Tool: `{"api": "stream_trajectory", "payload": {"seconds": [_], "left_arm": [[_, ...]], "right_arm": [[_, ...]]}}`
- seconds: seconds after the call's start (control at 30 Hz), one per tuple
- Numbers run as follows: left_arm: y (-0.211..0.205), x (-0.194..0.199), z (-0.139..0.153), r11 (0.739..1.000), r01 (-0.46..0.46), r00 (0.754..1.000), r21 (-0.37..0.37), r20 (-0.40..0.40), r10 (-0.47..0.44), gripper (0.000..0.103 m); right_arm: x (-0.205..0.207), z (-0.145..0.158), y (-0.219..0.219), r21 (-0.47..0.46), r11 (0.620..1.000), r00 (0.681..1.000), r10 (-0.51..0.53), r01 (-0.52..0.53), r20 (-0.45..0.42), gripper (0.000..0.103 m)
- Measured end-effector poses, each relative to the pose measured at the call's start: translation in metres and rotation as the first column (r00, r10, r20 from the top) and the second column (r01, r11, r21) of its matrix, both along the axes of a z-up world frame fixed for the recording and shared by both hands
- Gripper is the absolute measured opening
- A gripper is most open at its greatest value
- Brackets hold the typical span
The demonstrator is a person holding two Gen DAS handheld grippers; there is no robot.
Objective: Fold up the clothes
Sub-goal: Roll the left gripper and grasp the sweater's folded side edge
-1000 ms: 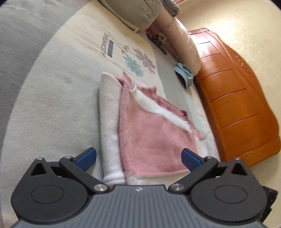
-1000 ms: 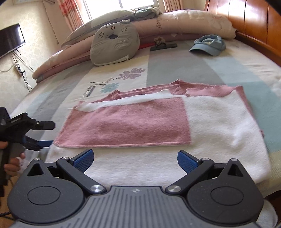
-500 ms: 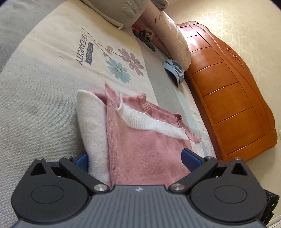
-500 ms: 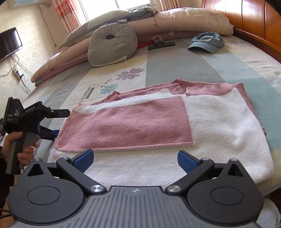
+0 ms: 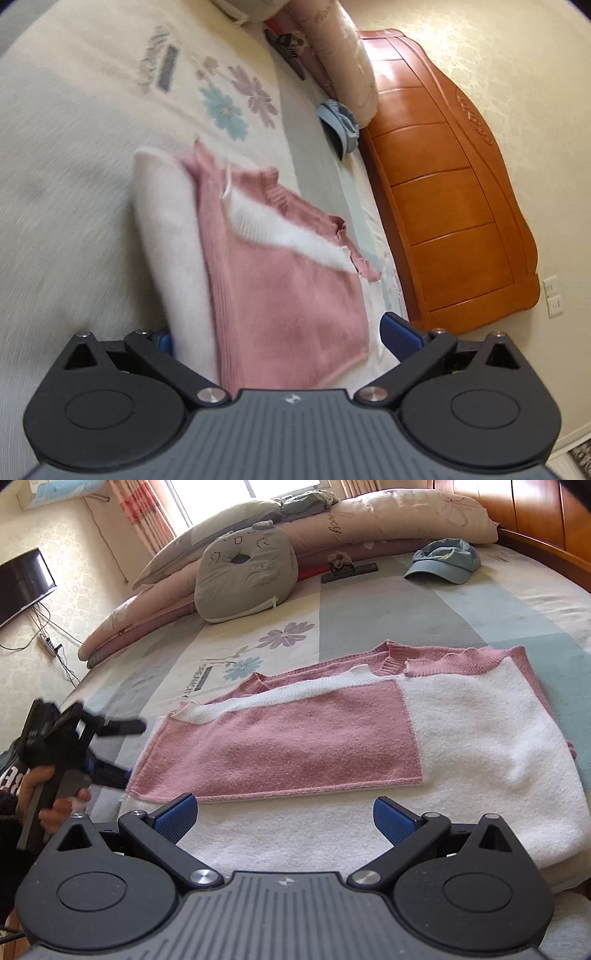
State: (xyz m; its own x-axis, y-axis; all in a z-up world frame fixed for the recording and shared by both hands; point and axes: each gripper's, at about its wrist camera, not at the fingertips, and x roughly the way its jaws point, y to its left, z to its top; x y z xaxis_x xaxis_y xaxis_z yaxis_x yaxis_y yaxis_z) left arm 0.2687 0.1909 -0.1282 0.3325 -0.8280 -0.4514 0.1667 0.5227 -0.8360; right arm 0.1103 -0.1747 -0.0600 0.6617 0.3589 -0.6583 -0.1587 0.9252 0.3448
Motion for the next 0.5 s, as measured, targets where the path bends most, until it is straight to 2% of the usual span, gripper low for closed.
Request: {"api": "stream_trajectory", "payload": {"seconds": [0.13, 0.23, 0.3, 0.4, 0.47, 0.5], "left_arm": [[-0.013, 0.01, 0.004, 0.997, 0.065, 0.998, 0.04, 0.009, -0.065, 0.101], [-0.007, 0.002, 0.006, 0.988, 0.155, 0.988, 0.01, -0.017, -0.154, 0.101], [0.0, -0.001, 0.002, 0.986, 0.166, 0.986, -0.02, -0.032, -0.166, 0.1], [0.003, 0.003, -0.006, 0.99, 0.128, 0.991, -0.06, -0.037, -0.13, 0.095], [0.003, 0.009, -0.009, 0.994, 0.093, 0.995, -0.052, -0.043, -0.096, 0.083], [0.004, 0.012, -0.011, 0.996, 0.075, 0.996, -0.046, -0.054, -0.078, 0.066]], "right_arm": [[0.001, 0.002, -0.001, 0.004, 1.0, 1.0, -0.006, 0.006, 0.004, 0.103], [-0.001, 0.004, 0.0, 0.001, 1.0, 1.0, 0.002, -0.002, 0.012, 0.103], [0.0, 0.003, 0.001, 0.0, 1.0, 1.0, 0.009, -0.009, 0.011, 0.103], [0.003, 0.0, 0.005, 0.008, 1.0, 1.0, 0.02, -0.02, 0.002, 0.103], [0.005, -0.002, 0.008, 0.009, 0.999, 0.999, 0.034, -0.034, -0.005, 0.103], [0.005, -0.003, 0.01, 0.006, 0.999, 0.999, 0.039, -0.039, -0.006, 0.103]]}}
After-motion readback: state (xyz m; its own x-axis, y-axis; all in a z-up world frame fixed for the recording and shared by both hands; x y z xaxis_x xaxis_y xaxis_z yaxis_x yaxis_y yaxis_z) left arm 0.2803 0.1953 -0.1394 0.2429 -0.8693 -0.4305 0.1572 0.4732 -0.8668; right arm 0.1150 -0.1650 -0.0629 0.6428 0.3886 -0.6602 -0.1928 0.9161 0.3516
